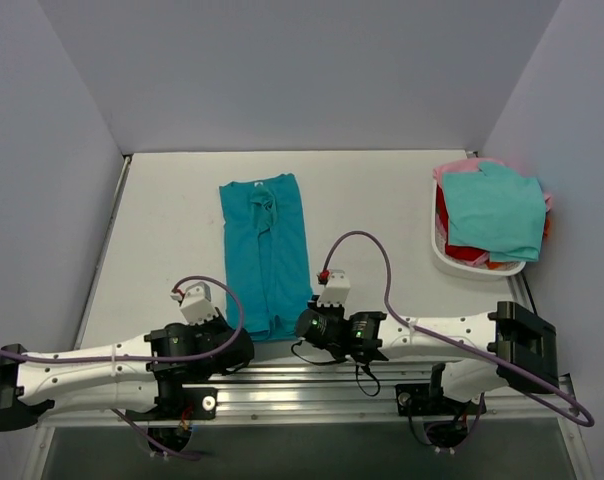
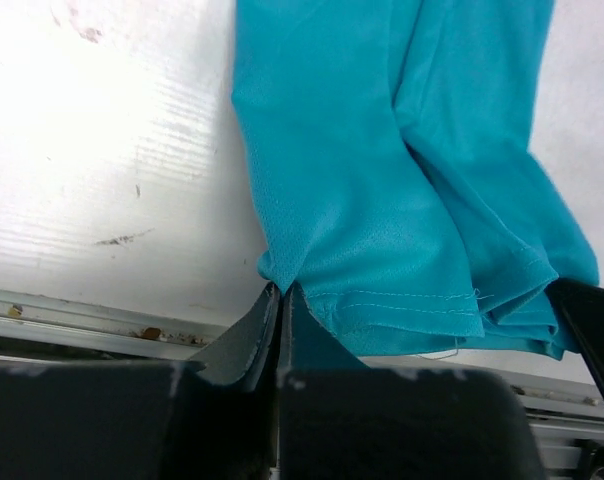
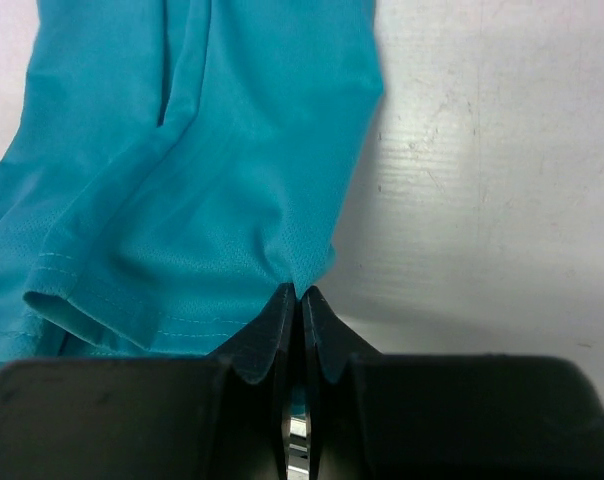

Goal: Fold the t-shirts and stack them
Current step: Fold the folded rectangular tshirt in 1/3 of the way

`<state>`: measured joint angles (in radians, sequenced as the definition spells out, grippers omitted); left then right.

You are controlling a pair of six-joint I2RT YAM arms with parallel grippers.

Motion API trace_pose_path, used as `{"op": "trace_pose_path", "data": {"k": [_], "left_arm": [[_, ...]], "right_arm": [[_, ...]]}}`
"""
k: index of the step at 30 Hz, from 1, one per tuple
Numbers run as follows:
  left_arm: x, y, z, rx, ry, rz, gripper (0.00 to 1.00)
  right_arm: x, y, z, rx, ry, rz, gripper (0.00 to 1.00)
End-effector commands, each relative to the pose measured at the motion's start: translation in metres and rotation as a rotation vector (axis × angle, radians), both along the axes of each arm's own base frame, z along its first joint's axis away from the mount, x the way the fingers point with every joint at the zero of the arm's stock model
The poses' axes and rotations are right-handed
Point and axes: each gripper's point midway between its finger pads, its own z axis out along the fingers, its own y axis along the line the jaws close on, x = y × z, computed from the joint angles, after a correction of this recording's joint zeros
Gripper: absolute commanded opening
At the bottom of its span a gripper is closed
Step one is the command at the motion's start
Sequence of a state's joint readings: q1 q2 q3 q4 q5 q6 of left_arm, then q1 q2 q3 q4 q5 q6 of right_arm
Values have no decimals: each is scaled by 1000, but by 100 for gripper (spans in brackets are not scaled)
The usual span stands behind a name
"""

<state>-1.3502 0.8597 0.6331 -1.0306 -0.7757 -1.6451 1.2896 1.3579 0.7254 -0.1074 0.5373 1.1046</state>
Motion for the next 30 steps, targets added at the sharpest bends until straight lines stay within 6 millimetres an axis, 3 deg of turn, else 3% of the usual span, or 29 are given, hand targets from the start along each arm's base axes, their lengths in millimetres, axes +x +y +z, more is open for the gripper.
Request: {"op": "trace_pose_path", "data": {"k": [1,6,12,16,21,23,24,30], "left_arm": [[15,24,33,49,-106,39,2],[35,32,69,81,-191,59,2],[61,32,95,130,-244,40,2],[97,32,109,120,-282,80,2],[138,29,107,128,-299,32,2],[154,38,97,153,-269,49,2],[163,33,92,140,-257,32,2],[196,45,81,122,-227,82,2]], "right_arm": [[19,-17,15,-122,-82,-44,0],[40,-13,45,-160,-142,-56,0],[73,-15,63,-196,-169,-94,0],[95,-14,66,-198,-170,-116,0],[120,-9,66,-209,-181,-138,0],[135,-12,63,-219,-173,-149,0],[140,-7,62,-192,-166,-139,0],[181,-15,53,-144,-130,-155,0]]}}
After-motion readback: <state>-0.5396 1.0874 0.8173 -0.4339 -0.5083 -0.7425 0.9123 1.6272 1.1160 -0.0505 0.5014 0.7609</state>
